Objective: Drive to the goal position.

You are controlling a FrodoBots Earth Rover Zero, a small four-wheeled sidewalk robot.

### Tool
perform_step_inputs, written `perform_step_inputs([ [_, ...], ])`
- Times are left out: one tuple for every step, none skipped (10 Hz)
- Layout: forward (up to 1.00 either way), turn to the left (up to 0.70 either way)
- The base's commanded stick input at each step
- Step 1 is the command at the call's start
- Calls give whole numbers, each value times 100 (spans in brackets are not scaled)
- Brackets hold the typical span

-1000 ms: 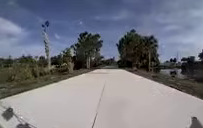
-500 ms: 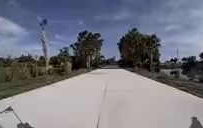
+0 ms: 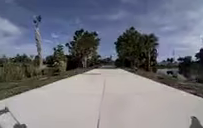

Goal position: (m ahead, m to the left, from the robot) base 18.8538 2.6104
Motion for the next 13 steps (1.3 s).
perform_step_inputs([
  [74, -31],
  [74, -25],
  [74, -3],
  [77, 0],
  [82, 0],
  [82, 0],
  [82, -9],
  [82, -26],
  [82, -22],
  [82, 0],
  [82, -5],
  [82, -17],
  [82, -30],
])
